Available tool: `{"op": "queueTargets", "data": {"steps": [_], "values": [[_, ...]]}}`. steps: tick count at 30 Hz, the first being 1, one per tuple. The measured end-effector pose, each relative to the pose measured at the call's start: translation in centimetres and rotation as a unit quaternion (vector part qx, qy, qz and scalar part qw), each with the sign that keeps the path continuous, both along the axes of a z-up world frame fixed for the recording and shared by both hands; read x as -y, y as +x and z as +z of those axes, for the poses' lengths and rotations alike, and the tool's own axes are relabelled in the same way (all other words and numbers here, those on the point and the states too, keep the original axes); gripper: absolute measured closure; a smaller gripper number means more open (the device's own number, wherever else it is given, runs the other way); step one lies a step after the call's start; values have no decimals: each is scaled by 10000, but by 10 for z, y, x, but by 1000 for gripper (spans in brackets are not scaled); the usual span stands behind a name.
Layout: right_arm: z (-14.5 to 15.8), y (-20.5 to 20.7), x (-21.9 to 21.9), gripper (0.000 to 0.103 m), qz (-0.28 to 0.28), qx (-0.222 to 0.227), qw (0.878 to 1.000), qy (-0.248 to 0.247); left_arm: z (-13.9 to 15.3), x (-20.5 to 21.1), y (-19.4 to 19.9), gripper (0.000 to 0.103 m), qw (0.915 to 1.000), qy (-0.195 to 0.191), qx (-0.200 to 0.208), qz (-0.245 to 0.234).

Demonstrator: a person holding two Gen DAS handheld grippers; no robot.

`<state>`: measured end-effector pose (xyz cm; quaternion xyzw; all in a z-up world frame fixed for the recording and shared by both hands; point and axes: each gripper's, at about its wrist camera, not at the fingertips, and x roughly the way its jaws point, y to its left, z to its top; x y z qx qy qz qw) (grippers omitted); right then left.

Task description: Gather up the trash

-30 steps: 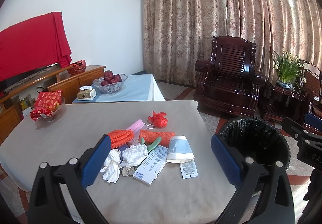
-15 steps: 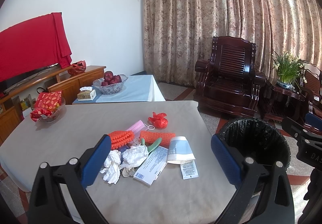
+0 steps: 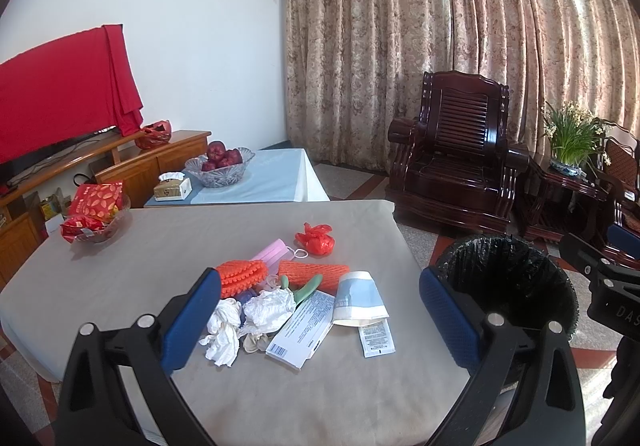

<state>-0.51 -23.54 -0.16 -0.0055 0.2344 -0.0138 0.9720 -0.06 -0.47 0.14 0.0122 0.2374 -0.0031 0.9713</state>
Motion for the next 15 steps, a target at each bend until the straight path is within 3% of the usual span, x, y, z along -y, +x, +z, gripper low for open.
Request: {"op": "queueTargets", "data": {"steps": [15], "values": [[1,2,4,5,0,-28,10000,9,0,0,0,6,10000,4,0,3]]}}
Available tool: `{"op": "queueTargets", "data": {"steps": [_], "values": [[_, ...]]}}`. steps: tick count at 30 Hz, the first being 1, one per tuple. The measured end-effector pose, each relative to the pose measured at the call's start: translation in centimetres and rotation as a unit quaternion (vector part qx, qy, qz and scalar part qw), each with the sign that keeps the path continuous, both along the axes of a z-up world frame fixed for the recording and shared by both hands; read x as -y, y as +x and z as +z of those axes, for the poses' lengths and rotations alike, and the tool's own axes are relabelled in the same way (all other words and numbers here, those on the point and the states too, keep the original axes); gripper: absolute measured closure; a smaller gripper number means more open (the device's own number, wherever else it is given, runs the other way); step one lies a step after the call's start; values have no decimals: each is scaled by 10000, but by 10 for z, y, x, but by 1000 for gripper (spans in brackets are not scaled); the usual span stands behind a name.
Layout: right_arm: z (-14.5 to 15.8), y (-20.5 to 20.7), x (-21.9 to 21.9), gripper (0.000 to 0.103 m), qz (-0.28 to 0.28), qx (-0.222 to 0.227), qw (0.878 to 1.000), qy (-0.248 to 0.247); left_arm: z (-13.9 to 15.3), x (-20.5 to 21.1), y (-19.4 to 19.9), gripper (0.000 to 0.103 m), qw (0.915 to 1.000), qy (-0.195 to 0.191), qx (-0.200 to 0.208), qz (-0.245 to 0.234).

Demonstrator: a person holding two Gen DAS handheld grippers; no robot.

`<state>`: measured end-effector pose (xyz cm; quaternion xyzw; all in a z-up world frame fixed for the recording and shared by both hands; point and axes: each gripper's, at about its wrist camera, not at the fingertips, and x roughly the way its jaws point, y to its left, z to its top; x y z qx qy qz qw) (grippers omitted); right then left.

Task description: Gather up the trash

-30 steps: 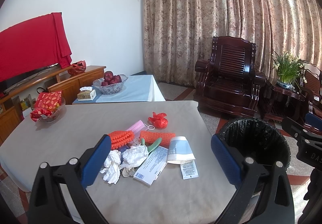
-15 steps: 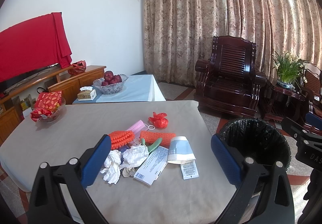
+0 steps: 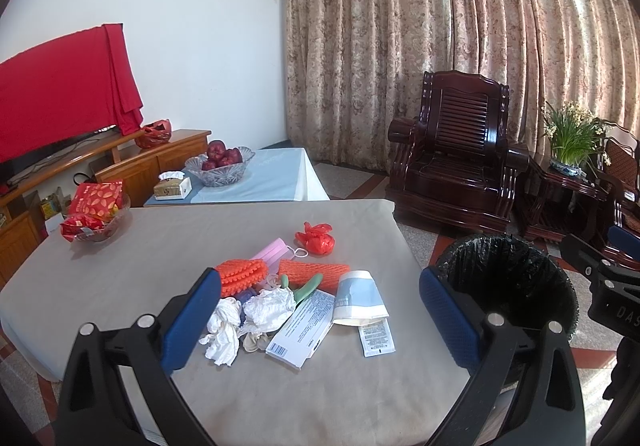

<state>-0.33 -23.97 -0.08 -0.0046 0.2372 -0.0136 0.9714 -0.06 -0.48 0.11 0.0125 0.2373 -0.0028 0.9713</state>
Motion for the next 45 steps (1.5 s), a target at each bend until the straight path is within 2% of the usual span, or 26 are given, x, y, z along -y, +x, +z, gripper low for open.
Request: {"op": "queueTargets", "data": {"steps": [19,23,28,30,32,36,39,43,45], "values": [[-10,13,-13,5,147,-221,9996,80,-4,-6,1,6,10000,-18,-47,44],[-20,25,-19,5,168,-316,9991,228,-13,-28,15,6,9993,-22,-152,339],[-42,45,-36,5,314,-504,9979,252,-36,-79,35,6,9950,59,-305,950],[-53,55,-50,8,486,-598,9966,297,-51,-99,43,6,9931,31,-463,1078],[-61,63,-61,22,640,-669,9952,308,-64,-112,48,6,9919,28,-591,1125],[-87,91,-89,28,921,-921,9906,413,-93,-131,58,6,9907,56,-830,1076],[-109,112,-109,43,1006,-1151,9879,253,-115,-141,69,8,9895,-10,-1000,1045],[-132,126,-124,46,1016,-1326,9859,123,-138,-143,79,15,9888,-136,-1190,886],[-141,130,-129,51,1043,-1393,9847,44,-145,-141,84,19,9890,-149,-1251,779]]}}
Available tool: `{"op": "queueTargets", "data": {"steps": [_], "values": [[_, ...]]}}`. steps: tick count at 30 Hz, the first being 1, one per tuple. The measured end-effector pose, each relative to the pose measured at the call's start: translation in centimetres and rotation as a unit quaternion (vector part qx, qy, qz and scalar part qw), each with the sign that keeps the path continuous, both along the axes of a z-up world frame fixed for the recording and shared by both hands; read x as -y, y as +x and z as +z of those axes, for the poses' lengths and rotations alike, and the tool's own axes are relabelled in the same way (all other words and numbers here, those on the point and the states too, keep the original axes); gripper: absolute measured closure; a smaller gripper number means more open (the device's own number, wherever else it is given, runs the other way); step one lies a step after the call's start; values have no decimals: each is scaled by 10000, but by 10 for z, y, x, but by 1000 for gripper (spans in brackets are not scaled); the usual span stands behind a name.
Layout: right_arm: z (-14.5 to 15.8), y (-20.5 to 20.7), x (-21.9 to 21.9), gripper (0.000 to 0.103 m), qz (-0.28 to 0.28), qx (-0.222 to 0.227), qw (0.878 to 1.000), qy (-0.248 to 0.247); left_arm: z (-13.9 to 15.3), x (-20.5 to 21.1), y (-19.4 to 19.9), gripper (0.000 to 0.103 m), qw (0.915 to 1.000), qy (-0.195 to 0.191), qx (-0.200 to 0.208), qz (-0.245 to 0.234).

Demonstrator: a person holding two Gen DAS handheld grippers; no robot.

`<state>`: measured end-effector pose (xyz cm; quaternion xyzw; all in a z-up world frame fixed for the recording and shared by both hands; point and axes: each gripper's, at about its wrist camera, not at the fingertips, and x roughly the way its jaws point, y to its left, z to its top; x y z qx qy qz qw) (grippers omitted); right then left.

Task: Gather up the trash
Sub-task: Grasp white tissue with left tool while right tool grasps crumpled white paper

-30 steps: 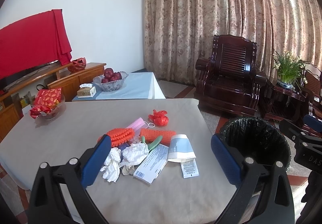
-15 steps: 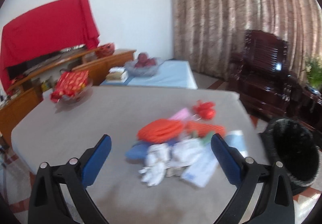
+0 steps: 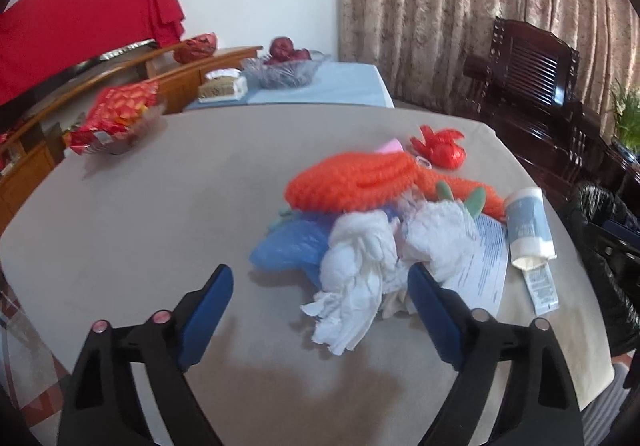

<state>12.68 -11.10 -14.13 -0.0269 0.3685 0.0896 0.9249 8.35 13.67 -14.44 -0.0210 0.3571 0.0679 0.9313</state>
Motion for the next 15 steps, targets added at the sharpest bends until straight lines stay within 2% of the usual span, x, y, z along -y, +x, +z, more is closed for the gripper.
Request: {"op": "queueTargets", "data": {"steps": [1,4,5,6,8,11,15], "values": [[-3,2,-2,54,24,-35,10000,-6,-4,1,3,21,10000,-31,-33,-57],[-6,5,-5,58,138,-102,9999,23,-15,1,11,34,9995,-154,-156,-226],[-6,6,-7,61,181,-101,9998,16,-19,0,14,46,9990,-244,-223,-292],[-5,6,-10,63,264,-100,9996,27,-20,-1,15,63,9985,-342,-264,-349],[-3,7,-17,69,398,-75,9992,67,-22,-4,15,81,9970,-577,-306,-423],[0,9,-31,71,605,-69,9979,196,-21,-6,9,88,9973,-554,-245,-406],[2,10,-56,71,969,-22,9948,322,-5,-18,-4,89,9978,-620,-59,-247]]}}
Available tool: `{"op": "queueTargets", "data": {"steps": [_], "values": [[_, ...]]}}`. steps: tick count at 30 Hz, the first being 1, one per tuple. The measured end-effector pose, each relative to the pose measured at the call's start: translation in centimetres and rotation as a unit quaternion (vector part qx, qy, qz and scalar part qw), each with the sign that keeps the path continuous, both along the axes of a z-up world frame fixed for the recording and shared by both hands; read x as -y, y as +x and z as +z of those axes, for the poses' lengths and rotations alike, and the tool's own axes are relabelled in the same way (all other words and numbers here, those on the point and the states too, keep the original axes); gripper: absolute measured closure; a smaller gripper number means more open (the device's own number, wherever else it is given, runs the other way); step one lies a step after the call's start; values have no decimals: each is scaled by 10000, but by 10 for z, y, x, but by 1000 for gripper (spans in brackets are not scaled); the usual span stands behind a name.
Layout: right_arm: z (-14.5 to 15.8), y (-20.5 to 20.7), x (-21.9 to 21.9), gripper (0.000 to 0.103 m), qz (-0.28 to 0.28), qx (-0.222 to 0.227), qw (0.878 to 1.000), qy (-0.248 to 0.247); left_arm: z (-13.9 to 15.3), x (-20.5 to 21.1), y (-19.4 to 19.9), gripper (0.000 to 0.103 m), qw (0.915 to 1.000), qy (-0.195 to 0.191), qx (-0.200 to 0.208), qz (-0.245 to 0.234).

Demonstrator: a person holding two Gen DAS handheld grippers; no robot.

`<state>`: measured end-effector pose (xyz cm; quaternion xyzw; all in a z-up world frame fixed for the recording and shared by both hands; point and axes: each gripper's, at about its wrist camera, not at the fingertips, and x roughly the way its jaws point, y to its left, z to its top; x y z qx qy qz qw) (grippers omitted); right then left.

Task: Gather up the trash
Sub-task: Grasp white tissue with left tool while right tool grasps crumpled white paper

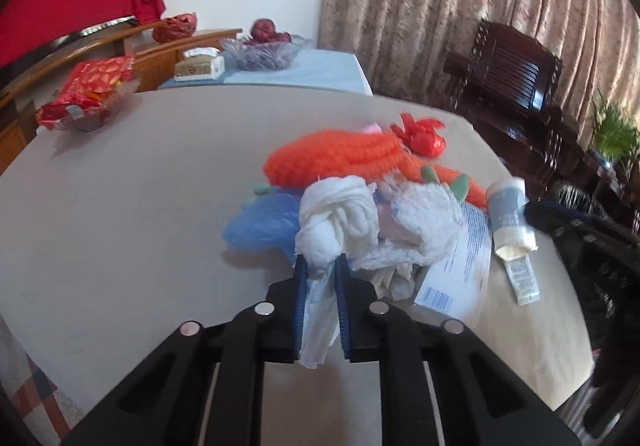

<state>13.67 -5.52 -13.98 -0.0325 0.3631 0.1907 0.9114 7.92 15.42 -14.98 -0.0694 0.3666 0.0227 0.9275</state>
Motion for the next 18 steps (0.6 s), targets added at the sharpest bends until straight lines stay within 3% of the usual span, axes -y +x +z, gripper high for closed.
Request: {"op": "queueTargets", "data": {"steps": [4,6,8,12,13,15,17,18], "values": [[-2,3,-26,69,248,9,9997,51,17,-13,-8,89,9997,30,195,116],[-7,7,-37,62,297,-53,9995,75,21,-20,-10,89,9995,21,228,195],[-12,11,-47,39,285,-90,9995,116,21,-28,-9,89,9992,60,222,322],[-24,15,-64,37,388,-192,9990,-67,17,-37,-9,89,9988,37,184,453],[-28,17,-67,38,400,-229,9989,-107,17,-38,-9,89,9987,53,185,462],[-34,19,-68,51,452,-359,9983,-111,18,-40,-9,89,9987,72,191,463],[-39,20,-71,79,691,-578,9959,-16,17,-40,-10,89,9987,96,199,456],[-38,18,-72,84,820,-607,9948,24,18,-39,-10,89,9987,91,203,452]]}}
